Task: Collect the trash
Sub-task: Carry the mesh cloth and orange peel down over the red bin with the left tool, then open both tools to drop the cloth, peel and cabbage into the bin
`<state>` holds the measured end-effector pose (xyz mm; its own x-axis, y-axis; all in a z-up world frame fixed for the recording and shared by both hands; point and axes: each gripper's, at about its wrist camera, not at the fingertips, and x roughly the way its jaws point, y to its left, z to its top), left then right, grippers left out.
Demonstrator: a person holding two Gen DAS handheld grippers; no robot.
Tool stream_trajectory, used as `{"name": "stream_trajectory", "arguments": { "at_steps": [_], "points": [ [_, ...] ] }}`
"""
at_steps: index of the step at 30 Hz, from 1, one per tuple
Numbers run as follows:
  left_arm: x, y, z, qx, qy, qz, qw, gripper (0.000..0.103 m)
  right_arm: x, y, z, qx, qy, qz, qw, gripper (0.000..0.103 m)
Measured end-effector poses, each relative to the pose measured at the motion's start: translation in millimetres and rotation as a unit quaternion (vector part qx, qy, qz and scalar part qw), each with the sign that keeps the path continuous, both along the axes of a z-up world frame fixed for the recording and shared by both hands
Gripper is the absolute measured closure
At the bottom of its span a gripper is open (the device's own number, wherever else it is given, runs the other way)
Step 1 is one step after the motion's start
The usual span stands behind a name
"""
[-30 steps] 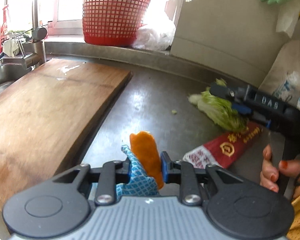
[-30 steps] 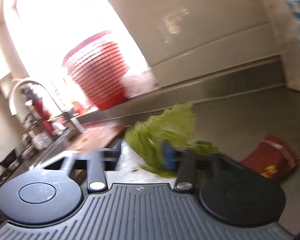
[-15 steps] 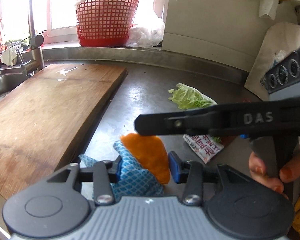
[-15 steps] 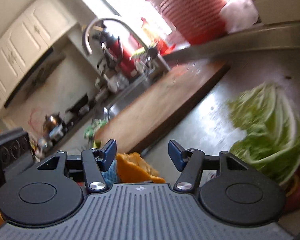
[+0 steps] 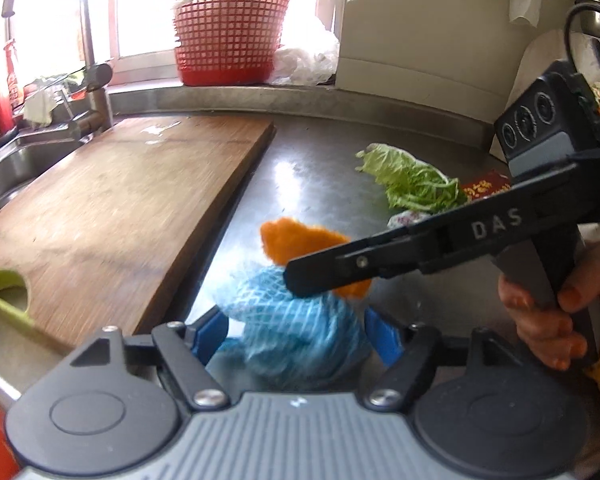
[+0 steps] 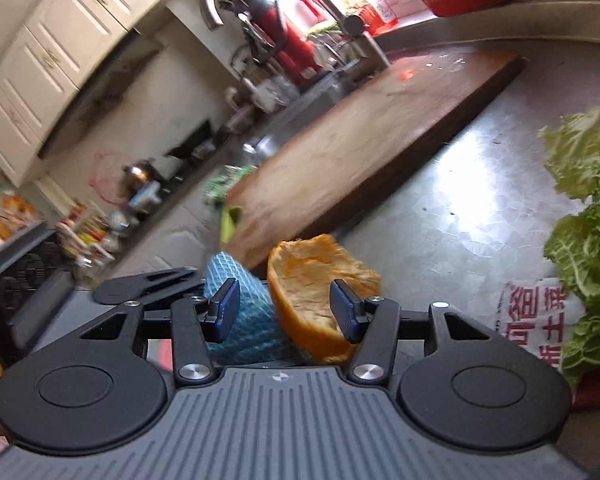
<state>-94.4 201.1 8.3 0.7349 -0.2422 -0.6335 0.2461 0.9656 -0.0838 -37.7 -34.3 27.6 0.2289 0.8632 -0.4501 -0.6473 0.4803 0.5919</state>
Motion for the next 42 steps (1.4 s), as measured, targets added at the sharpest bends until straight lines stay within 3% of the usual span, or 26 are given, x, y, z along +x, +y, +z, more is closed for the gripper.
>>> {"name": "stream_trajectory", "arguments": {
  "at_steps": [3, 4, 5, 10, 17, 26, 32, 42],
  "points": [
    [-5, 5, -2, -0.01, -0.001, 0.006, 0.9999, 0.049, 0, 5, 0, -0.013, -0.012, -0.002, 1.0, 0.044],
    [-7, 7, -3, -0.015, -0.005, 0.008, 0.9998, 0.056, -1, 7, 2, -0.013, -0.018, -0.001, 1.0, 0.054],
    [-8, 8, -4, -0.019, -0.008, 0.013, 0.9997, 0.059, -1, 8, 3, -0.016, -0.023, -0.003, 1.0, 0.062],
    [-17, 14, -8, -0.039, -0.023, 0.032, 0.9985, 0.075, -5, 7, 1, -0.014, -0.037, -0.023, 0.999, 0.078],
    [-38, 35, -8, -0.072, -0.024, 0.067, 0.9948, 0.078, -19, 0, -4, 0.017, -0.006, -0.091, 0.996, 0.093],
    [-91, 96, -1, -0.098, -0.008, 0.149, 0.9839, 0.078, -32, 6, -1, 0.034, 0.054, -0.144, 0.988, 0.094],
    [-130, 156, -9, -0.093, 0.006, 0.236, 0.9673, 0.078, -37, 39, 17, 0.037, 0.065, -0.111, 0.991, 0.094],
    [-155, 235, -36, -0.064, 0.029, 0.355, 0.9322, 0.078, -33, 161, 36, 0.022, 0.058, 0.017, 0.998, 0.094]
  ]
}}
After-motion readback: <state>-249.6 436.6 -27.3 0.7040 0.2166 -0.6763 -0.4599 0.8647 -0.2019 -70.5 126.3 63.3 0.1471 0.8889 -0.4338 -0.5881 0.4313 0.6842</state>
